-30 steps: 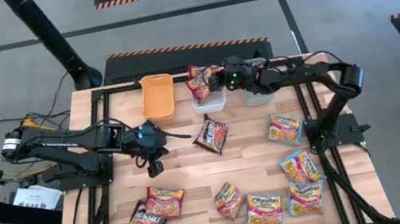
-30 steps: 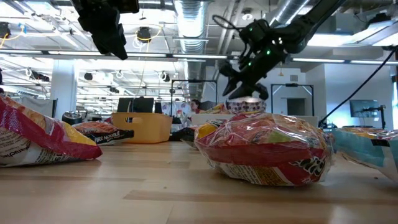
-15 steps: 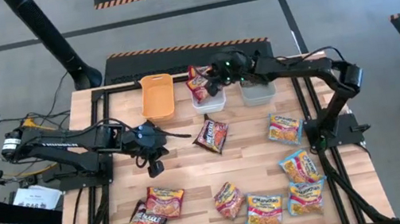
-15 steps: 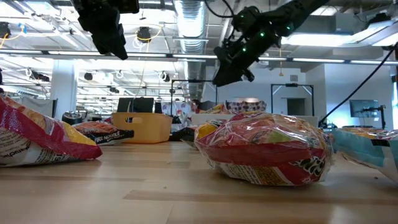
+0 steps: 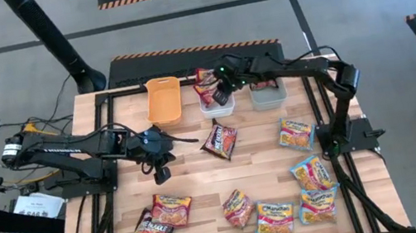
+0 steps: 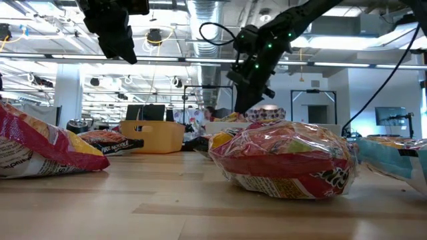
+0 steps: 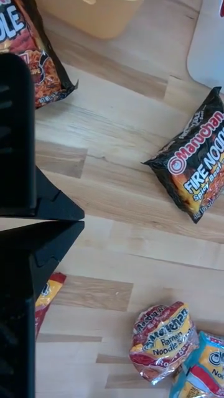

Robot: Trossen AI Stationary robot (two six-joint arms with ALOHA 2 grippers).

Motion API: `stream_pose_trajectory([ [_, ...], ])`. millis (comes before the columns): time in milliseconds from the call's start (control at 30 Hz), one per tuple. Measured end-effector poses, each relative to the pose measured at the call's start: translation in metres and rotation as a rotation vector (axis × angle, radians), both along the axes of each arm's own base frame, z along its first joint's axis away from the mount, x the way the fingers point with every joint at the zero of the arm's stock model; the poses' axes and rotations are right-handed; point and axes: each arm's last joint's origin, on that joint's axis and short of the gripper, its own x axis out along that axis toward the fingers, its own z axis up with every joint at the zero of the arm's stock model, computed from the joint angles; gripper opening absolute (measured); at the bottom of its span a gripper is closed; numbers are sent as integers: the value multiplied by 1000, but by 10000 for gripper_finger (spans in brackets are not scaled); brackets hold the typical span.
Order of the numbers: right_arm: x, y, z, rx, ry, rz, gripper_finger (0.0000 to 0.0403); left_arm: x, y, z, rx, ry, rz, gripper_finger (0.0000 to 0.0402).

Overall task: Sort Maruchan noodles
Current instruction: Put the red noodle pack into the white bin

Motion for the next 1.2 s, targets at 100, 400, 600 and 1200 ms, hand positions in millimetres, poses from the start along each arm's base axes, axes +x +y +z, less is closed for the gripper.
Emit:
stream_pose_trajectory([
  [100, -1, 0, -1, -20, 24, -25, 127, 0, 0, 0, 0, 0, 0, 0],
  [400, -3, 0, -6, -16, 34, -38, 127, 0, 0, 0, 0, 0, 0, 0],
  [600, -6, 1, -12, 5, 45, -55, 127, 0, 0, 0, 0, 0, 0, 0],
  [1200, 1, 5, -28, 85, 35, -135, 127, 0, 0, 0, 0, 0, 0, 0],
])
